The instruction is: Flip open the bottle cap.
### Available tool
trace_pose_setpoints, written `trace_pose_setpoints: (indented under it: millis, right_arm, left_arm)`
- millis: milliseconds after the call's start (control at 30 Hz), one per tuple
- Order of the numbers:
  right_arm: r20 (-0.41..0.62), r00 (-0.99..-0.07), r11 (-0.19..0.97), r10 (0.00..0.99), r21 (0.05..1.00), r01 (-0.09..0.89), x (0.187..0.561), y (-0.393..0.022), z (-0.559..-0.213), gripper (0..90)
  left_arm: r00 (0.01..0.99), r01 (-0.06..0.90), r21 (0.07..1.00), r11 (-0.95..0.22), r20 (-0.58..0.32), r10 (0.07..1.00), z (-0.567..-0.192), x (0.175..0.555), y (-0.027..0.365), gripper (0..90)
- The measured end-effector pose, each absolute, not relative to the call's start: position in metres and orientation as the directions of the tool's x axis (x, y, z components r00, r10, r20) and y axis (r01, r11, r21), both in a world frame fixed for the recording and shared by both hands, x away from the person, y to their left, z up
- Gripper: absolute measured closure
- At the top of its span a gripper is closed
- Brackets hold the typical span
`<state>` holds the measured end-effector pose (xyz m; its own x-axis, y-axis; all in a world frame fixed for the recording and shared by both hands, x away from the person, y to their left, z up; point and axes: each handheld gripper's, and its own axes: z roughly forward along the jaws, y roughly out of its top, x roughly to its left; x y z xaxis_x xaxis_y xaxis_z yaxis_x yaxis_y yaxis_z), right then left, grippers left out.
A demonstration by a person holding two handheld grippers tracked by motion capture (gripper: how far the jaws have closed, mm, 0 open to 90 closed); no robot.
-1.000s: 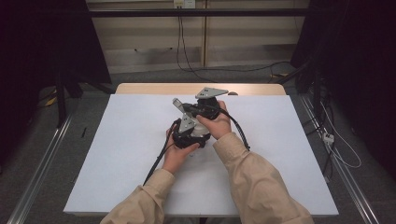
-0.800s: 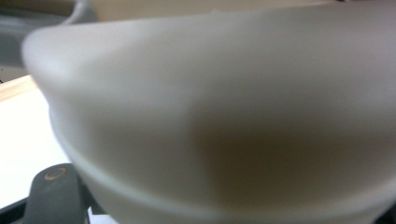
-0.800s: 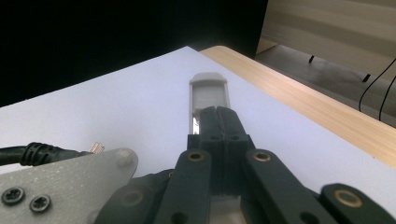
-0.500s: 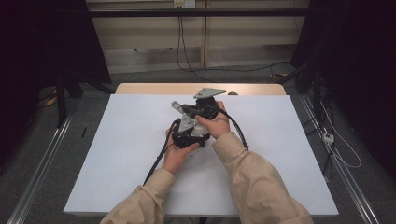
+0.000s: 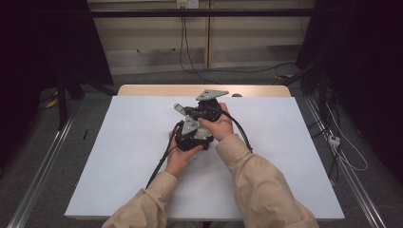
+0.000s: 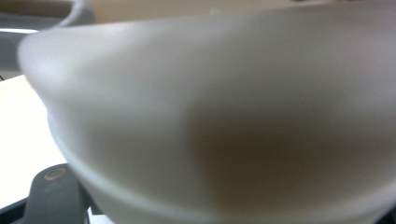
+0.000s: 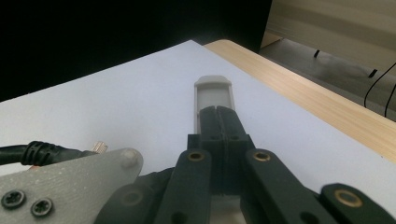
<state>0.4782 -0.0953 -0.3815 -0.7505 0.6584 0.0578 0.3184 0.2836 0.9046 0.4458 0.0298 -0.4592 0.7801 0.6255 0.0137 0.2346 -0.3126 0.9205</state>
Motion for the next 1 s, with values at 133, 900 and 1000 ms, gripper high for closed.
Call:
trace_pose_setpoints:
  millis: [133, 900, 1000]
  right_arm:
    - [0.057, -0.751, 0.286, 0.657, 0.903, 0.320, 0.478, -0.095, -0.381, 90.0]
    - [0.069, -0.730, 0.218, 0.680, 0.931, 0.292, 0.446, -0.132, -0.372, 55.2]
    - [0.084, -0.719, 0.203, 0.690, 0.931, 0.303, 0.437, -0.141, -0.373, 43.5]
  left_arm:
    - [0.781, 0.242, 0.921, -0.306, 0.002, 0.624, -0.459, 0.446, 0.030, 18.2]
    - [0.809, 0.252, 0.921, -0.297, -0.032, 0.587, -0.440, 0.428, 0.059, 8.7]
    - [0.811, 0.254, 0.920, -0.299, -0.034, 0.584, -0.438, 0.423, 0.070, 8.7]
